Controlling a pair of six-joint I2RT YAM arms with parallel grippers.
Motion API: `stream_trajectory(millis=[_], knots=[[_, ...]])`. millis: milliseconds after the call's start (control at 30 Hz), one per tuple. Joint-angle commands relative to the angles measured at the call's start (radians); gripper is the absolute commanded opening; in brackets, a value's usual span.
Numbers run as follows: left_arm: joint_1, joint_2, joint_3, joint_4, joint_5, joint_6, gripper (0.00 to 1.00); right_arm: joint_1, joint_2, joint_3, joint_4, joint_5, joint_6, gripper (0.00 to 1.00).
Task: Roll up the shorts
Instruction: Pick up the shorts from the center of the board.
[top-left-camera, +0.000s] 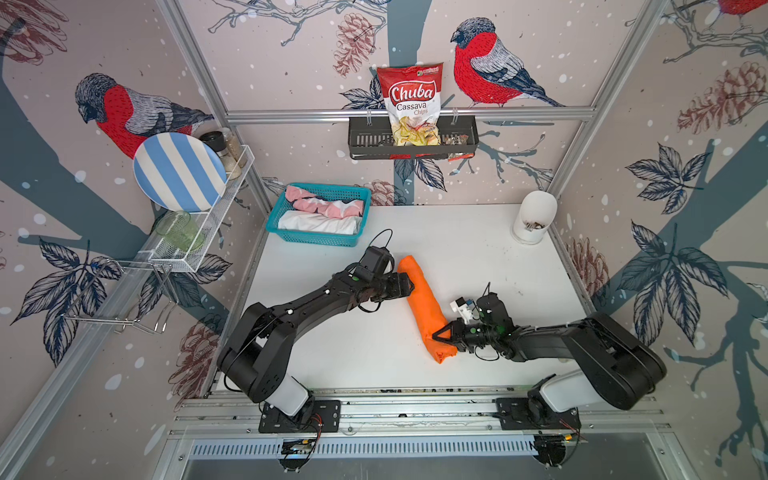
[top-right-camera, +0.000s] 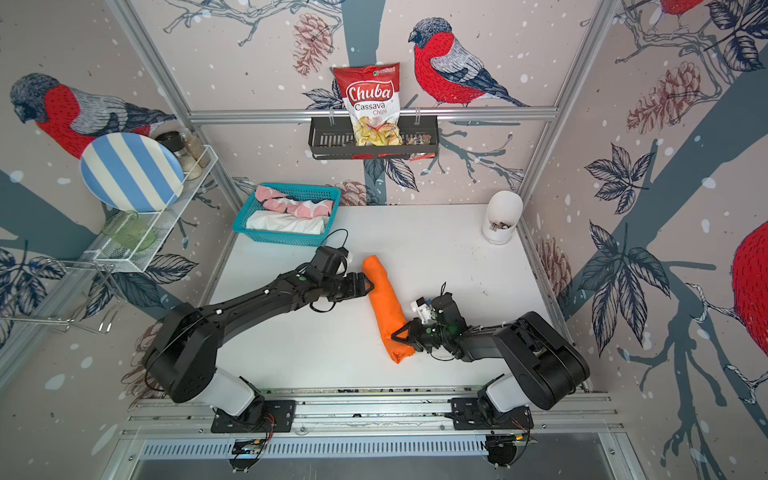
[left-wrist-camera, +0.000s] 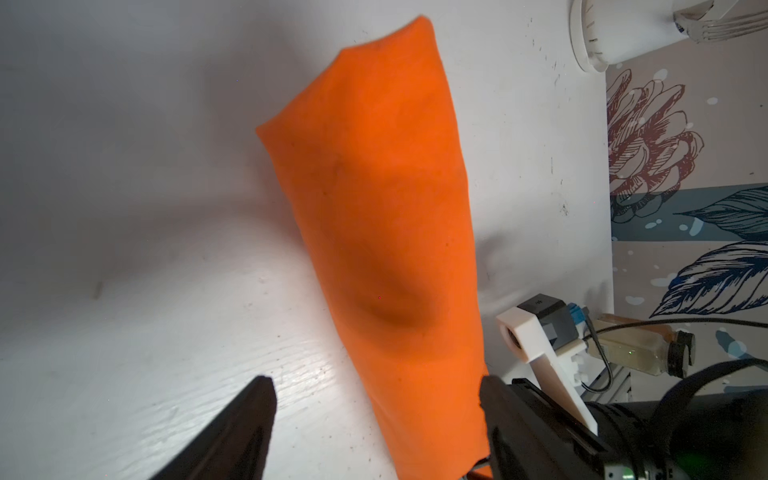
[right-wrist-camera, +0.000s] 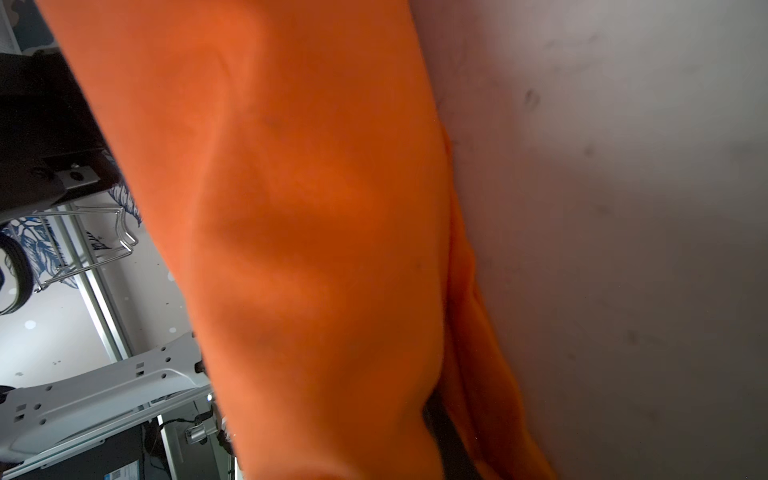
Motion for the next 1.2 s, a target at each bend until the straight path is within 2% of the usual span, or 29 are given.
stream_trajectory(millis=[0, 100, 200, 300, 400, 567, 733, 867, 967, 1167], knots=[[-0.06, 0.017, 0.01, -0.022, -0.157, -0.128, 0.8, -0.006, 0.004, -0.007, 0.006, -0.012, 0.014, 0.25], [-0.118, 0.036, 0.062, -0.07, -0.244, -0.21, 0.8, -0.005, -0.018, -0.01, -0.015, 0.028, 0.019, 0.24], [-0.149, 0.109, 0.164, -0.262, -0.383, -0.319, 0.8, 0.01, -0.026, -0.016, 0.009, 0.061, 0.049, 0.24], [-0.178, 0.175, 0.25, -0.362, -0.429, -0.367, 0.78, 0.032, -0.009, -0.018, 0.042, 0.075, 0.069, 0.24], [-0.223, 0.19, 0.277, -0.375, -0.474, -0.445, 0.78, 0.048, 0.005, -0.029, 0.092, 0.083, 0.101, 0.24], [-0.25, 0.215, 0.28, -0.343, -0.46, -0.513, 0.79, 0.075, 0.024, -0.026, 0.126, 0.098, 0.114, 0.24], [-0.254, 0.262, 0.306, -0.302, -0.419, -0.494, 0.8, 0.085, 0.027, -0.03, 0.128, 0.099, 0.112, 0.24], [-0.256, 0.289, 0.311, -0.255, -0.392, -0.465, 0.75, 0.083, 0.024, -0.031, 0.116, 0.099, 0.099, 0.24], [-0.256, 0.303, 0.311, -0.242, -0.388, -0.438, 0.64, 0.084, 0.023, -0.036, 0.115, 0.101, 0.098, 0.24], [-0.254, 0.285, 0.322, -0.246, -0.427, -0.386, 0.16, 0.079, -0.007, -0.036, 0.067, 0.117, 0.08, 0.22]])
